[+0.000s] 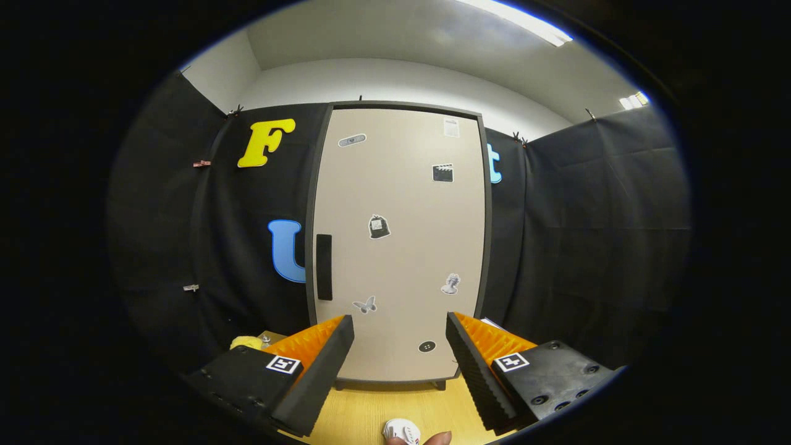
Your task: Open the shoe cabinet door, grab the shoes and put them into the shoe cabinet, then close the shoe cabinet door.
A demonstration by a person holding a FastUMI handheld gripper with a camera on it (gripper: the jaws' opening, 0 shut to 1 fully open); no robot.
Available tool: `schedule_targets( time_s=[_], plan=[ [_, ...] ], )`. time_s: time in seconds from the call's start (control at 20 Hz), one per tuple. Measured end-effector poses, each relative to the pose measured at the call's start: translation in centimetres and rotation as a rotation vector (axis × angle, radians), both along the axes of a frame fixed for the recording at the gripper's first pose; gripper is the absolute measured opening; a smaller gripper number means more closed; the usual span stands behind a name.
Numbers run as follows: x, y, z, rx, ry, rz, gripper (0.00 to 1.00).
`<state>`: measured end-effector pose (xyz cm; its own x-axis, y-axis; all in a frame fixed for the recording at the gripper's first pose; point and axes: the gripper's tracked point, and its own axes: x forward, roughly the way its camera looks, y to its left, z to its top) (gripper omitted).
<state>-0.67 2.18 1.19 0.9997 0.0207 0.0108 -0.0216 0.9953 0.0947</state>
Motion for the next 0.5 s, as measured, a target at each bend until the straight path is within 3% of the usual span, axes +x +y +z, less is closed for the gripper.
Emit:
schedule_targets(
  time_s=[0.25, 0.5],
  plan=[
    [0.9, 2.7, 1.4, -0.001, -0.022, 0.045, 0.97],
    [6.5, 7.4, 2.3, 0.032, -0.003, 0.105, 0.97]
  ],
)
